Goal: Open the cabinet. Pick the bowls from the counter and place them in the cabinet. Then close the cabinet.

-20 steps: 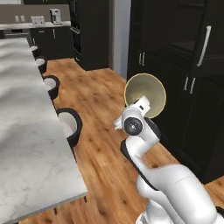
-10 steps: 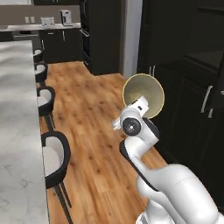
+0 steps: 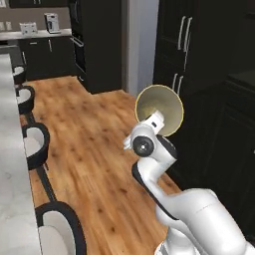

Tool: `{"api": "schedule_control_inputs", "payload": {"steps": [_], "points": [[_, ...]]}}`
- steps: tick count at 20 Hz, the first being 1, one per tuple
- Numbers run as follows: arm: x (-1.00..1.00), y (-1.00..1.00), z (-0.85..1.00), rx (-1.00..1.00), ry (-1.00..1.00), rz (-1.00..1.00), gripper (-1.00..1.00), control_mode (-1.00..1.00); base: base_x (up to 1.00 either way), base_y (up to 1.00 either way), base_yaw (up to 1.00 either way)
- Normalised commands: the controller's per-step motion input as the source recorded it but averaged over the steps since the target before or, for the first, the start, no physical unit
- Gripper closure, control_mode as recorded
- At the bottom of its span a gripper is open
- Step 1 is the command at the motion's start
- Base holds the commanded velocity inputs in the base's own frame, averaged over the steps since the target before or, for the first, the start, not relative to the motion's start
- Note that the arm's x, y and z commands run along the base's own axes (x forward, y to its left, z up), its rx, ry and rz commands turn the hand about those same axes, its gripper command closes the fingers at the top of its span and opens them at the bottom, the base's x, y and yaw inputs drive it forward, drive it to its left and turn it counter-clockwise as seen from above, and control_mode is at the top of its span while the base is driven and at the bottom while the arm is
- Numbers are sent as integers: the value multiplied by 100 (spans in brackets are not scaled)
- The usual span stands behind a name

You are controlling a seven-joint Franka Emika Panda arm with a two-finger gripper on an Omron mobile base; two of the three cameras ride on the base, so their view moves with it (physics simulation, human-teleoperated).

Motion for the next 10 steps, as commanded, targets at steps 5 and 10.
{"api": "schedule_control_inputs", "payload": {"steps": [5,10], "points": [[0,0,0,0,0,0,100,100,45,-33,-31],[0,0,0,0,0,0,100,100,7,0,-65]]}}
